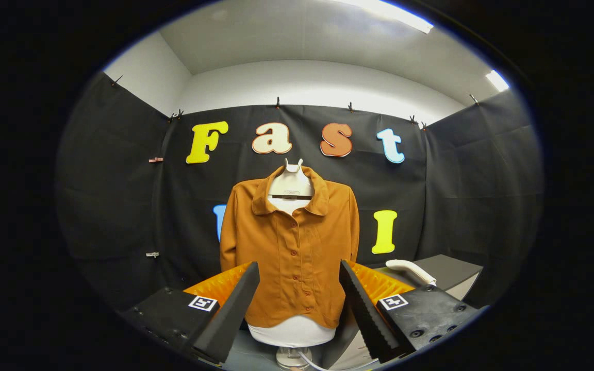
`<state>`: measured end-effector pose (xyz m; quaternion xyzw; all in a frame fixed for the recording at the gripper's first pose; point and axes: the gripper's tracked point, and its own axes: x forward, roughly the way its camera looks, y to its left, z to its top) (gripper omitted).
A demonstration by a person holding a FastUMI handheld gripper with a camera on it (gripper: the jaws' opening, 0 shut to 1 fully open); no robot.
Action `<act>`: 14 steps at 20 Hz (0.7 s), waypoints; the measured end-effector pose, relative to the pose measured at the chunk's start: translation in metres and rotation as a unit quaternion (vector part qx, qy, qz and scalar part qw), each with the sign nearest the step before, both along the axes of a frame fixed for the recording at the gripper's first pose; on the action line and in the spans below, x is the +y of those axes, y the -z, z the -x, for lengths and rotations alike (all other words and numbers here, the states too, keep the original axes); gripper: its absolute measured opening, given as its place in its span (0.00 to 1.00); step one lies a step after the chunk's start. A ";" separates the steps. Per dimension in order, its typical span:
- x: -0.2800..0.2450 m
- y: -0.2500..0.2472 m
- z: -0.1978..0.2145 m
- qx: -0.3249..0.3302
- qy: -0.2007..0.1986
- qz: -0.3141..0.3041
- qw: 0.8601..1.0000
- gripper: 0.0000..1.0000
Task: Iron the clothes twice with a garment steamer, once on the left side and once on the right side.
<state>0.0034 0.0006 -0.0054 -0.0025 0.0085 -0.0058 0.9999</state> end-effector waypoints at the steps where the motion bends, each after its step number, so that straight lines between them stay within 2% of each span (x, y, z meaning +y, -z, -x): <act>1: 0.001 0.000 0.000 0.000 -0.001 0.001 1.000 0.98; 14: 0.017 -0.004 -0.002 -0.007 0.008 0.005 1.000 0.98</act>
